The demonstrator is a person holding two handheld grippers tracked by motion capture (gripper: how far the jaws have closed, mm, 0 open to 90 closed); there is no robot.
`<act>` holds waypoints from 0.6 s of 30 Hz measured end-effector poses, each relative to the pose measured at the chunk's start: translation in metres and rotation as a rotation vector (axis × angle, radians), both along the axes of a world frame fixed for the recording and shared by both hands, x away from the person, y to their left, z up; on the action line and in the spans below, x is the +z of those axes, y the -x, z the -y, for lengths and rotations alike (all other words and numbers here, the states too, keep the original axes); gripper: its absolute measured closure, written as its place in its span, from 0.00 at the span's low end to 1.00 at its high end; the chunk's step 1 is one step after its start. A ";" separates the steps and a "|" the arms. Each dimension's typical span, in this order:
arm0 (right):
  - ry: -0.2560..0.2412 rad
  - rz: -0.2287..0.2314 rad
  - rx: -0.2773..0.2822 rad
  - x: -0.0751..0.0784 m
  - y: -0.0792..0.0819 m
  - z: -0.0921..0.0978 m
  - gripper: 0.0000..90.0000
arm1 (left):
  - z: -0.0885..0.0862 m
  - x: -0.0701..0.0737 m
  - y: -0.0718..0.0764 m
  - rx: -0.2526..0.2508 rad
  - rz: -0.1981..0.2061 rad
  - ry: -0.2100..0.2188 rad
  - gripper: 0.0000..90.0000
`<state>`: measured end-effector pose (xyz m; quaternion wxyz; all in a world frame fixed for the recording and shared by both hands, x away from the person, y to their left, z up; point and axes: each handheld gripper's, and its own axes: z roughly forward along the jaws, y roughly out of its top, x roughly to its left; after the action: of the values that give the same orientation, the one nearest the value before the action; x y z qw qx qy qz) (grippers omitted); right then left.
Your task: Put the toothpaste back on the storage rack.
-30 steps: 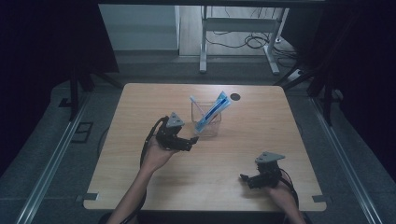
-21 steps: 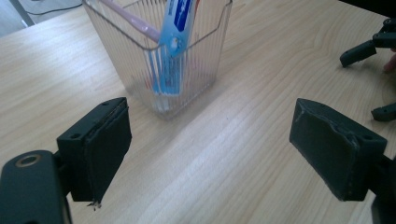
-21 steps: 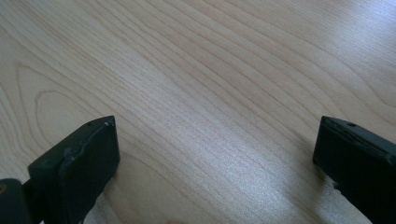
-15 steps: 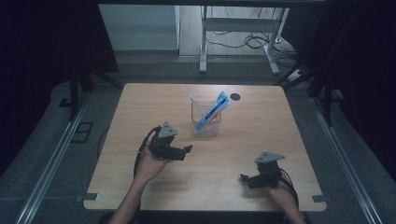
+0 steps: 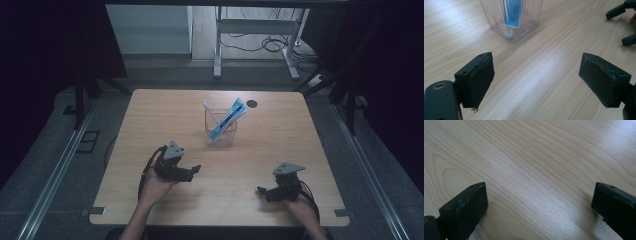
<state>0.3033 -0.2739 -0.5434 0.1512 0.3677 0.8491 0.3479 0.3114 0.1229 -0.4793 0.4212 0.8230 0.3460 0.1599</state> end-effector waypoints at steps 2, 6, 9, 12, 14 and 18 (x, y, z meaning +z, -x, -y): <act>0.000 0.000 0.000 0.000 0.000 0.000 0.00 | -0.001 -0.003 0.003 0.003 -0.004 -0.003 0.15; 0.000 0.000 0.000 0.000 0.000 0.000 0.00 | -0.002 -0.009 0.008 0.006 -0.009 -0.013 0.15; 0.000 0.000 0.000 0.000 0.000 0.000 0.00 | -0.003 -0.015 0.011 0.004 -0.014 -0.018 0.15; 0.000 0.000 0.000 0.000 0.000 0.000 0.00 | -0.003 -0.021 0.014 0.007 -0.020 -0.024 0.15; 0.002 0.000 0.002 0.000 0.000 0.000 0.00 | -0.003 -0.026 0.015 0.009 -0.025 -0.030 0.15; 0.002 -0.002 0.000 0.000 0.000 0.000 0.00 | -0.003 -0.034 0.018 0.014 -0.035 -0.041 0.15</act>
<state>0.3032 -0.2740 -0.5434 0.1508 0.3678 0.8495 0.3469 0.2935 0.1257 -0.5136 0.3971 0.8316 0.3557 0.1556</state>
